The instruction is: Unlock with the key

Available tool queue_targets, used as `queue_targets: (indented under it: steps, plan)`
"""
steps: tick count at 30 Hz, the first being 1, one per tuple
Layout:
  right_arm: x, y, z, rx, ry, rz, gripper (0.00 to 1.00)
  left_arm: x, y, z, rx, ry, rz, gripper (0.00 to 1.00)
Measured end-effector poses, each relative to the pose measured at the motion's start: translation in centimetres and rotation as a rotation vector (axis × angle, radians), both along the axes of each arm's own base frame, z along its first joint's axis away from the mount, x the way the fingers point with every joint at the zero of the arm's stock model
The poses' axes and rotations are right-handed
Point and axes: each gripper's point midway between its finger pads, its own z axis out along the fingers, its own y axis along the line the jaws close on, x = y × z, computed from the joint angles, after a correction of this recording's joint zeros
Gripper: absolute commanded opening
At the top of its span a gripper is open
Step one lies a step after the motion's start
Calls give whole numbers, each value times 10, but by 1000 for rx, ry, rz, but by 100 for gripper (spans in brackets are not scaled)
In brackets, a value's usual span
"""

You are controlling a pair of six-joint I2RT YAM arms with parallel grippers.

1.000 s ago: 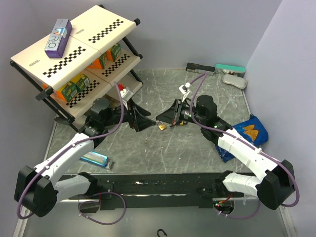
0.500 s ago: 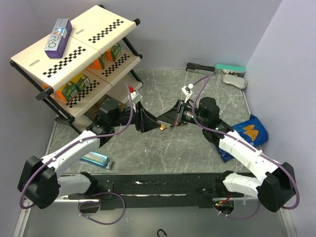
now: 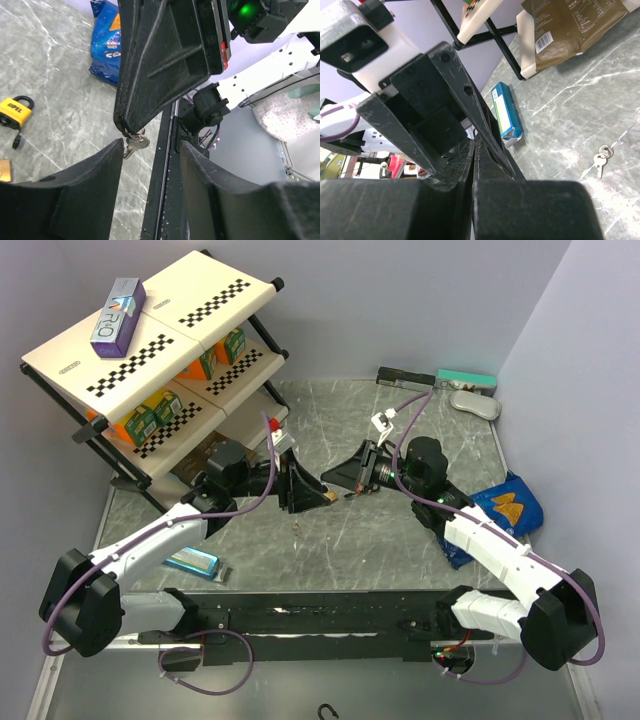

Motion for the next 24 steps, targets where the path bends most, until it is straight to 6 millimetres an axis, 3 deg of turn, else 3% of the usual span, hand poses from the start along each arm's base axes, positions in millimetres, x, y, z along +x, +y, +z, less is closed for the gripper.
queue_targets:
  steps: [4,7,10,19,20,24]
  plan:
    - [0,0,1,7,-3,2,0,-3,-2,-1,1,0,-10,39]
    - [-1,-1,-3,5,4,2,0,-3,-3,-1,1,1,-10,16]
    - [-2,-2,-4,10,10,6,0,-2,-2,-5,10,6,-2,3]
    - [-1,-5,-12,-16,18,-6,0,2,-1,-17,70,-8,33,1]
    - [-1,-5,-14,-25,22,-9,4,4,-1,-19,83,-11,43,1]
    - [1,-12,-24,-76,25,-41,37,12,2,-27,156,-60,104,1]
